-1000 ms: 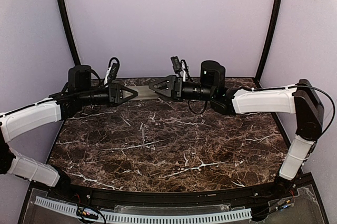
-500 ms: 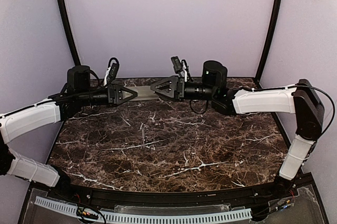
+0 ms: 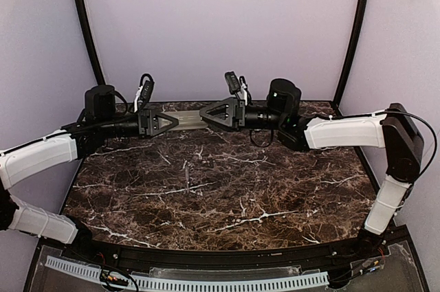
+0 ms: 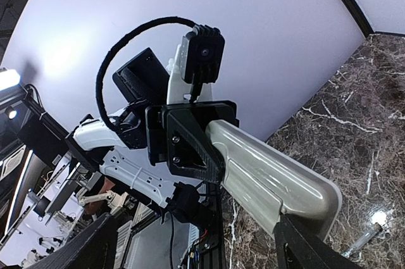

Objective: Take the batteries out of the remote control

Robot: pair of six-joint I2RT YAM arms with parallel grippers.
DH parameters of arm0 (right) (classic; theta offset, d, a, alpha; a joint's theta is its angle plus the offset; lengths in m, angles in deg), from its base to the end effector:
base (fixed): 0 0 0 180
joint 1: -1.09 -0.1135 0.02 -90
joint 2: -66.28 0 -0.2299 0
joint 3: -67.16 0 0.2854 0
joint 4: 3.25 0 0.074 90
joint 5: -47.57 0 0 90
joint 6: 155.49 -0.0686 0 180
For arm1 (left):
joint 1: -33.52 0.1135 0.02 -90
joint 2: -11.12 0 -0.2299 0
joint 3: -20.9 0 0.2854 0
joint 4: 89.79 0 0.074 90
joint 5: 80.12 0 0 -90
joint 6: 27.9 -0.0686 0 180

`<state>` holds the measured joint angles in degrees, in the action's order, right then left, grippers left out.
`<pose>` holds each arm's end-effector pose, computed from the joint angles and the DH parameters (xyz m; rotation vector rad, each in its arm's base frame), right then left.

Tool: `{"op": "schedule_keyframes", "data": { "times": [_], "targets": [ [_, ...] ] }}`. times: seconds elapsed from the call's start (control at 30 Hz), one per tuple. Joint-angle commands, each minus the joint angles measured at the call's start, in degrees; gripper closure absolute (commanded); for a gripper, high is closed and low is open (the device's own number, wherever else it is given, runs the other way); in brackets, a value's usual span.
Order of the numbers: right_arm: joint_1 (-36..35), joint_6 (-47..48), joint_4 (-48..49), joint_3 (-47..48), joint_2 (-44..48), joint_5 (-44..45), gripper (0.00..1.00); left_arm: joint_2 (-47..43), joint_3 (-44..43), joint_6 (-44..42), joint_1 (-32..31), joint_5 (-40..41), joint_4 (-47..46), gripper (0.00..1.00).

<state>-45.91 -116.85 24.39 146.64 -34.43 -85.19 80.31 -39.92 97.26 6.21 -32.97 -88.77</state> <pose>0.2744 0.3626 0.2499 -0.6683 1.6992 1.8439 0.2836 -0.1990 0.2666 0.4800 1.8582 -1.4120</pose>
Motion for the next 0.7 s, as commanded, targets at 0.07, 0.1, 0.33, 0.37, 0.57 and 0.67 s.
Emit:
{"op": "schedule_keyframes", "data": {
  "times": [0.07, 0.1, 0.33, 0.37, 0.57, 0.67],
  "targets": [
    [-2.7, -1.4, -2.6, -0.6, -2.1, -6.6, 0.15, -3.4, -0.8, -2.4, -2.9, -12.6, -13.6, 1.00],
    [-2.7, -1.2, -2.7, -0.5, -2.0, -6.8, 0.15, -3.5, -0.6, -2.7, -3.0, -12.5, -13.6, 1.00],
    [-2.7, -0.6, -3.1, -0.2, -1.6, -8.1, 0.15, -4.0, -0.4, -4.0, -3.0, -12.4, -13.5, 1.00],
    [-2.7, -0.5, -3.1, -0.2, -1.5, -8.4, 0.15, -4.0, -0.4, -4.0, -2.9, -12.4, -13.4, 1.00],
    [-2.7, 0.3, -4.1, 0.0, -1.1, -8.7, 0.14, -4.0, -0.3, -4.6, -3.0, -12.2, -13.1, 1.00],
    [-2.7, 0.4, -4.1, 0.0, -1.1, -8.9, 0.14, -4.0, -0.3, -4.8, -3.0, -12.2, -13.0, 1.00]
  ]
}}
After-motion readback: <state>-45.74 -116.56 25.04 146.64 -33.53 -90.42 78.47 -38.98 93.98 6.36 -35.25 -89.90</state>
